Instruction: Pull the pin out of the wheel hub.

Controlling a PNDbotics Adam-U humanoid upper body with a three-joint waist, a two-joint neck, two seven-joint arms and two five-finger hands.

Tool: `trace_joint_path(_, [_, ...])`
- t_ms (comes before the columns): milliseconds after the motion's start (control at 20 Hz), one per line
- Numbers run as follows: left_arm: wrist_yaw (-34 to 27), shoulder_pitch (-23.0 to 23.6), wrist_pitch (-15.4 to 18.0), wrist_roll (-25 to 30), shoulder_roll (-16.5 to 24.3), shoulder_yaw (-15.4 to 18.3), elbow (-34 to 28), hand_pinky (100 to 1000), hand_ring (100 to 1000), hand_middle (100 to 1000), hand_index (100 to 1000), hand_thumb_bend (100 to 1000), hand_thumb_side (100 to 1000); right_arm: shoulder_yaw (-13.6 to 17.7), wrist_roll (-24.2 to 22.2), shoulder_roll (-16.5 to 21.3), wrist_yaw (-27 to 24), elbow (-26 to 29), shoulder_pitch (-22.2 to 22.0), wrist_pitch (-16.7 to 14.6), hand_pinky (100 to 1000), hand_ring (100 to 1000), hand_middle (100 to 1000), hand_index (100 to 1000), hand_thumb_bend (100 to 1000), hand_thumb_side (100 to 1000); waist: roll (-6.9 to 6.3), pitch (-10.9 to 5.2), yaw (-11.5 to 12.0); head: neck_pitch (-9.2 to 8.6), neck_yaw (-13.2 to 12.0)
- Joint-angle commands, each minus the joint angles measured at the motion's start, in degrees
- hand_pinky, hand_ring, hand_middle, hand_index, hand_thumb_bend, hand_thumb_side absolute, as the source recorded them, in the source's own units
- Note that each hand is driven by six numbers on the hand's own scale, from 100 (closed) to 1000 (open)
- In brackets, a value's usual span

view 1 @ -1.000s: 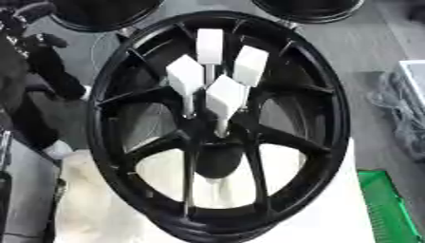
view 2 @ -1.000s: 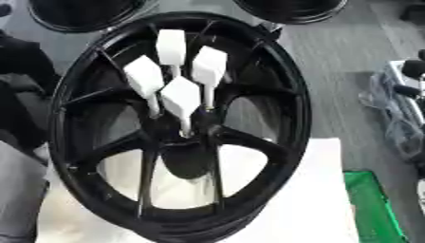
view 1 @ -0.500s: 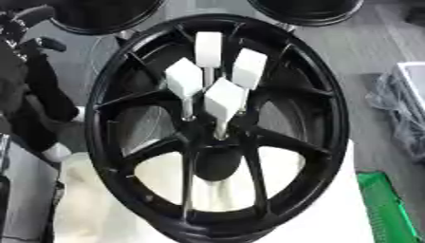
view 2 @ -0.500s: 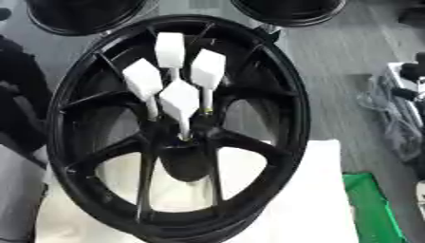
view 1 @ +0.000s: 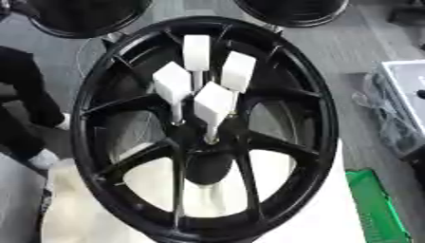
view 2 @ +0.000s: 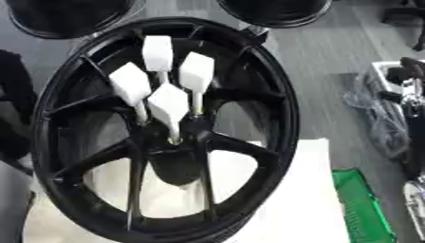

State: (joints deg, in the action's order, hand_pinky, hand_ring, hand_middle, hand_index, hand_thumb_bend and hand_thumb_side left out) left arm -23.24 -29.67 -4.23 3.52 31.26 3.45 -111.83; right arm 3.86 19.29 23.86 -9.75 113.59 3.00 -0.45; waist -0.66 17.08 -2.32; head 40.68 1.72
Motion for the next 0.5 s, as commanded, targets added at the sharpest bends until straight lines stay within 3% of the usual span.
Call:
trace_joint_path(50, [-0.45, -2.51, 1.78, 1.51, 4.26, -1.49, -1.94, 573, 837, 793, 773, 100, 602, 0.84, 0.61, 0.87, 0.81, 1.00, -0.62, 0.03, 725, 821, 698, 799, 100, 652, -0.84, -1.28, -0.23, -0.09, 1.09])
trace_joint_path(200, [1.98, -6.65, 4.36, 4.08, 8.43, -5.60, -2.67, 600, 841, 803, 797, 100, 555, 1.08, 0.96, 1.19, 1.51, 1.00, -1.49, 0.00, 725, 821, 698, 799, 100, 653, -1.69, -1.61, -0.31, -0.11, 2.04])
trace_joint_path(500, [7.48, -15.60, 9.87, 9.60, 17.39, -14.55, -2.76, 666, 830, 797, 803, 100, 482, 0.95, 1.11, 0.79, 2.43, 1.00, -1.87, 0.29, 725, 821, 699, 799, 100, 661, -2.17, -1.31, -0.49, -0.79, 2.70])
